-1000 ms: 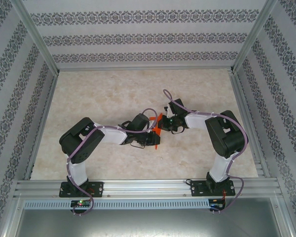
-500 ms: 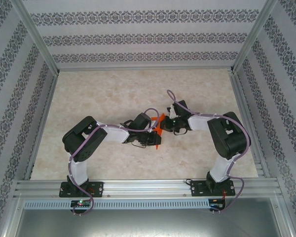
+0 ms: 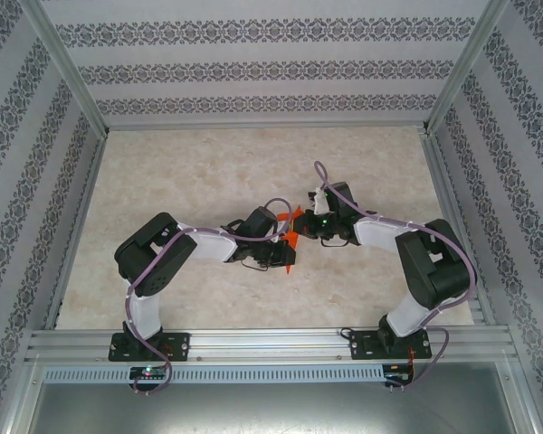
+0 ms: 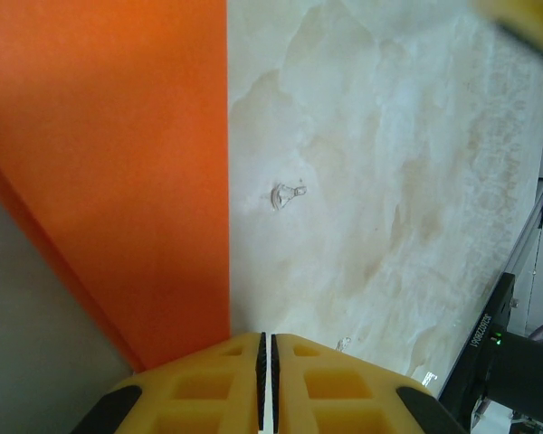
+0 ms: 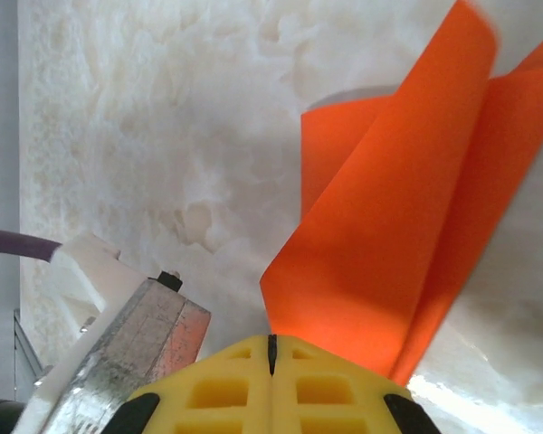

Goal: Fold a paper plane with a square sheet of paper (fold left side to right side)
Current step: Fold the wing for the fifth time at the center of the table.

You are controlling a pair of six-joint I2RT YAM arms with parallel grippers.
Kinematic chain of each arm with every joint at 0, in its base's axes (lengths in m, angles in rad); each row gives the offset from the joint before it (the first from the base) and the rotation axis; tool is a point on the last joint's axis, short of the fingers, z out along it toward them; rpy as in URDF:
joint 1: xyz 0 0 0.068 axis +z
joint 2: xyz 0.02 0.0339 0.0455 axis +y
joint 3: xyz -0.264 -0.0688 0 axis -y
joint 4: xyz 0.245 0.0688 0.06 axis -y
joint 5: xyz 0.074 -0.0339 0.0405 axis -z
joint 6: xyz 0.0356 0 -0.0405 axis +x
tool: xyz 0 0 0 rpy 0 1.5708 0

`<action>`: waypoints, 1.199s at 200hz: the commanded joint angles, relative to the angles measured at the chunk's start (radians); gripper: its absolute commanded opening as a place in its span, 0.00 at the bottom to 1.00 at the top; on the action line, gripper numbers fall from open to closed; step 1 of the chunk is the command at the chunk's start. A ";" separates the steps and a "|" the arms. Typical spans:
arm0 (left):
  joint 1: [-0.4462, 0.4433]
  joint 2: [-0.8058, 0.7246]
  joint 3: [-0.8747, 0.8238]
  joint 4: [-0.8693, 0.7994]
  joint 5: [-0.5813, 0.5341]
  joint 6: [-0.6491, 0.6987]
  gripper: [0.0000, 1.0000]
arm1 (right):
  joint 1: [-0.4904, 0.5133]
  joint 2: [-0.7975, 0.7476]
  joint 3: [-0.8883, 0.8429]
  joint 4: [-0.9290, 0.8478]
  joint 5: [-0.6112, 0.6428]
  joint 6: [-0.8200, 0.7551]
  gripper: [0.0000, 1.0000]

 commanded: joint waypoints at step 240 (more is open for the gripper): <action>-0.020 0.053 0.023 -0.088 -0.004 0.013 0.14 | -0.084 0.271 0.249 -0.172 0.109 -0.174 0.00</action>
